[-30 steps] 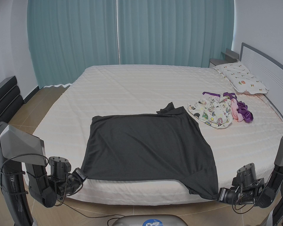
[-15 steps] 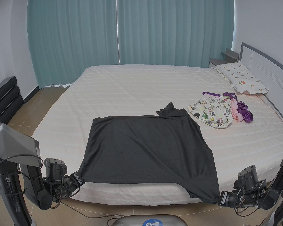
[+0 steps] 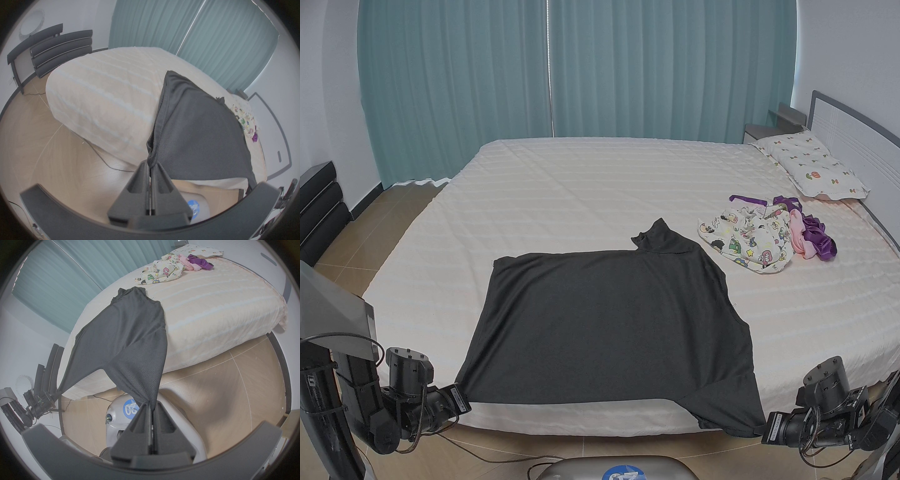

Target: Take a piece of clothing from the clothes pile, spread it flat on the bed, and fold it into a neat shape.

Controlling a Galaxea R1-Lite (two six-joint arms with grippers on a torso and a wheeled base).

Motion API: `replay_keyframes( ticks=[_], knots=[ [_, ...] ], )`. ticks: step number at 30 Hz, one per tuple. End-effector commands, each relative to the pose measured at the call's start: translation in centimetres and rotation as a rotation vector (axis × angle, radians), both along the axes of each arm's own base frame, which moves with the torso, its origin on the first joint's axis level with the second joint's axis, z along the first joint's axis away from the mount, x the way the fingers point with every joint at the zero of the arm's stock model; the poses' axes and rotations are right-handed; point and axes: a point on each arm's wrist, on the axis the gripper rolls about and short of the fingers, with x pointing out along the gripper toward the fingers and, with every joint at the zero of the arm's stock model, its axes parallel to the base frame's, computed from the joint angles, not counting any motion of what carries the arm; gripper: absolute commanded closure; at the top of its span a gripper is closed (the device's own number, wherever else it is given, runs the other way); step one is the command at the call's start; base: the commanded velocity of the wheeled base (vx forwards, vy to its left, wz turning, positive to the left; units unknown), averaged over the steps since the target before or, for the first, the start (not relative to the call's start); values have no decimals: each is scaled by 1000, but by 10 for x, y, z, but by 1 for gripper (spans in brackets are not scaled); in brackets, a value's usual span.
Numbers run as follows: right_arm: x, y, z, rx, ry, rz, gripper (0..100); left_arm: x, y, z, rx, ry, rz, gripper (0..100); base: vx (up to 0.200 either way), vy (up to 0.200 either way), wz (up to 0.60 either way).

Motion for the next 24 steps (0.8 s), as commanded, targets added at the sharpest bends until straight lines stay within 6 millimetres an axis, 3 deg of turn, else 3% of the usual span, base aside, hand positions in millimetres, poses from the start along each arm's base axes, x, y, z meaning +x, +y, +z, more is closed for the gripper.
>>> replay_keyframes(
  ticks=[1, 9, 18, 24],
  knots=[
    [-4, -2, 0, -5, 6, 1, 100, -5, 0, -2, 17, 34, -13, 100, 0, 0, 0],
    [1, -1, 21, 68, -118, 3, 100, -4, -6, 17, -18, -59, -37, 100, 0, 0, 0],
    [48, 5, 52, 152, -269, -64, 100, 32, -11, 52, -60, -244, -13, 100, 0, 0, 0],
    [78, -1, 68, 175, -352, -120, 100, 56, -7, 70, -66, -198, 27, 100, 0, 0, 0]
  ],
)
